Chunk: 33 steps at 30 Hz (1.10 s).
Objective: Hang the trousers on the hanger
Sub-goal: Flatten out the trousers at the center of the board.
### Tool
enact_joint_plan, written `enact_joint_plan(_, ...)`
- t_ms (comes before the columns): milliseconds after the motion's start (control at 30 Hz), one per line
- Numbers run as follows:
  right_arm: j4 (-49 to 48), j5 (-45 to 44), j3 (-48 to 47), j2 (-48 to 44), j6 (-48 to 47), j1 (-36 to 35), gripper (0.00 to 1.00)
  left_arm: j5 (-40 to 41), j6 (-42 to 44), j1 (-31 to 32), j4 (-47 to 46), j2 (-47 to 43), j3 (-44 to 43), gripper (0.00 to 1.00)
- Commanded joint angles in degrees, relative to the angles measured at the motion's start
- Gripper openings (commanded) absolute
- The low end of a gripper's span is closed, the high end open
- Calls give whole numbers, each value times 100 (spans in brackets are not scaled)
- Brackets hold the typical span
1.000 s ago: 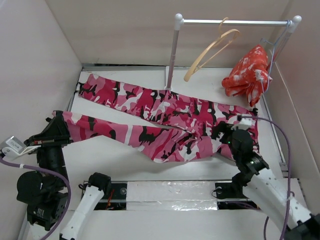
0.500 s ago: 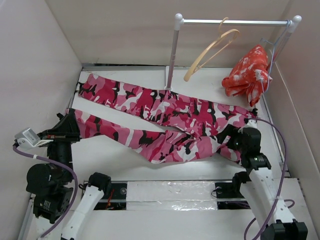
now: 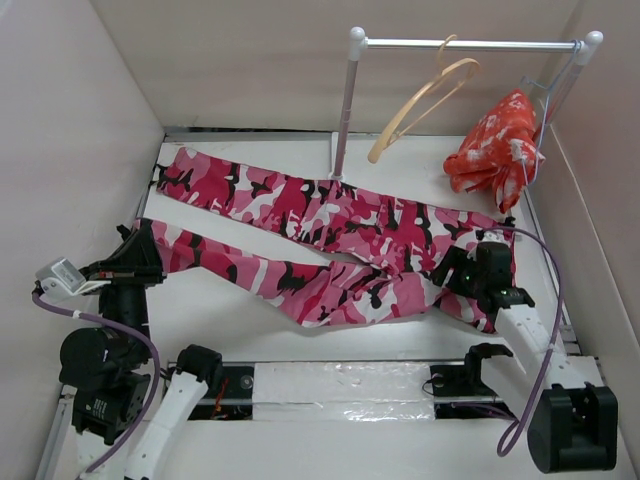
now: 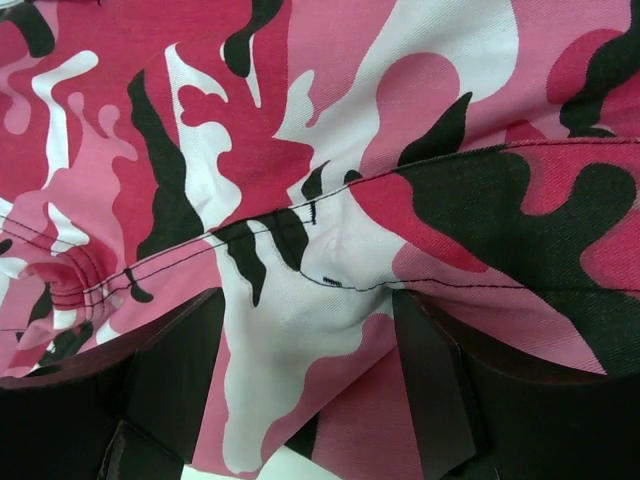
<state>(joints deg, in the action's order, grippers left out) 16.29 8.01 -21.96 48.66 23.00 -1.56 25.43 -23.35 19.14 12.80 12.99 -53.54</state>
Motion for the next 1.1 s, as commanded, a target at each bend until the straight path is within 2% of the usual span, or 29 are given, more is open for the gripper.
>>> enact_joint_plan(0, -390, -54, -169, 38, -156, 24, 74, 120, 94, 64, -480, -148, 45, 0)
enact_joint_plan(167, -197, 411, -64, 82, -69, -142, 69, 111, 112, 64, -489, -253, 115, 0)
enact_joint_plan(267, -538, 447, 60, 230, 81, -222, 51, 85, 68, 64, -515, -359, 177, 0)
enact_joint_plan(300, -618, 430, 34, 484, 81, -222, 38, 59, 59, 64, -524, -368, 194, 0)
enact_joint_plan(367, -864, 298, -177, 810, 64, -222, 26, 85, 76, 64, -524, -403, 203, 0)
enact_joint_plan(400, -952, 211, -299, 1133, 46, -222, 11, 111, 94, 64, -506, -403, 203, 0)
enact_joint_plan(467, -1171, 122, -781, 1478, 3, -222, 0, 181, 112, 64, -489, -403, 203, 0)
enact_joint_plan(667, -1567, 298, -2425, 2646, 11, -458, 0, 488, 138, 116, -393, -307, 178, 0)
enact_joint_plan(800, -1076, 165, -4233, 3876, -243, -529, 0, 621, 121, 117, -339, -210, 168, 0)
enact_joint_plan(900, -752, 499, -4851, 4806, -542, -529, 2, 682, 138, 117, -296, -131, 116, 0)
enact_joint_plan(967, -881, 701, -4846, 4855, -735, -529, 13, 665, 138, 117, -278, -95, 115, 0)
enact_joint_plan(1000, -1048, 597, -4618, 4506, -736, -616, 30, 639, 129, 117, -313, -104, 150, 0)
enact_joint_plan(1067, -1190, 178, -3874, 3996, -841, -687, 58, 551, 103, 117, -400, -139, 256, 0)
